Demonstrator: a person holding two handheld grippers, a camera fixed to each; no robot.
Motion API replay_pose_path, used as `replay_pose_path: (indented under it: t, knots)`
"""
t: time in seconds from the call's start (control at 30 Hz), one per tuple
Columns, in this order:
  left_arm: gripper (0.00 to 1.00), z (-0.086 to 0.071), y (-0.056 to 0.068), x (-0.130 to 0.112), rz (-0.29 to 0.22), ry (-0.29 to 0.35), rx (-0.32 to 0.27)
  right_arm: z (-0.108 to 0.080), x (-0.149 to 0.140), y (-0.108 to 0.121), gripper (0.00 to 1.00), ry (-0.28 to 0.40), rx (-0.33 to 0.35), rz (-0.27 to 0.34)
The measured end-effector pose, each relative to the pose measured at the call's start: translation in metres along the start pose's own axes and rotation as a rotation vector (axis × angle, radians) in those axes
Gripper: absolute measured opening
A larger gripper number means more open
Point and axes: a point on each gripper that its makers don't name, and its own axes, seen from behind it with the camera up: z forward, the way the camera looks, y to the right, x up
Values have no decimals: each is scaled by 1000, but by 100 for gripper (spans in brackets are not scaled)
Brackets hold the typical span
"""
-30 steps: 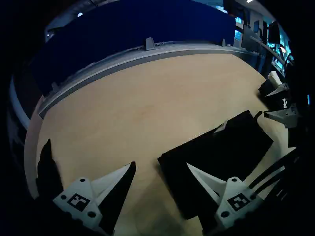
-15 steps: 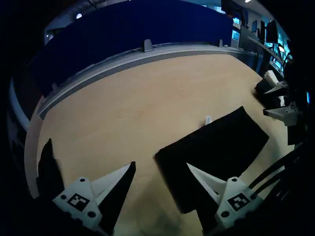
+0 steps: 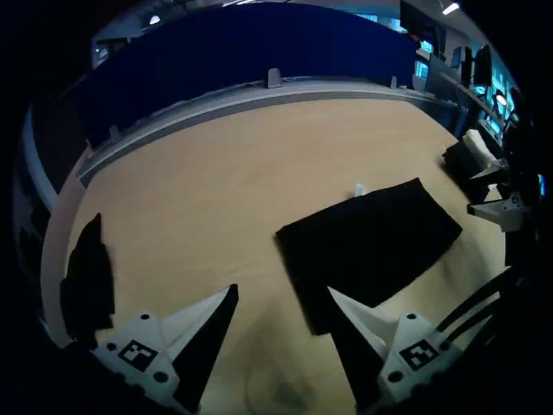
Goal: Fold towel
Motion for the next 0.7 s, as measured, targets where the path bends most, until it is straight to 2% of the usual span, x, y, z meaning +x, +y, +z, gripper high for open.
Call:
replay_pose_path:
  t: [0.2, 0.37, 0.7]
  knots:
    - [85, -13, -1, -20, -26, -8, 11, -8, -9, -4, 100, -2, 0, -1]
    - [85, -22, -4, -28, -52, -3, 27, -7, -11, -7, 100, -1, 15, -10]
    - [85, -59, -18, -53, -139, 9, 89, 4, -22, -22, 100, -33, 82, -97]
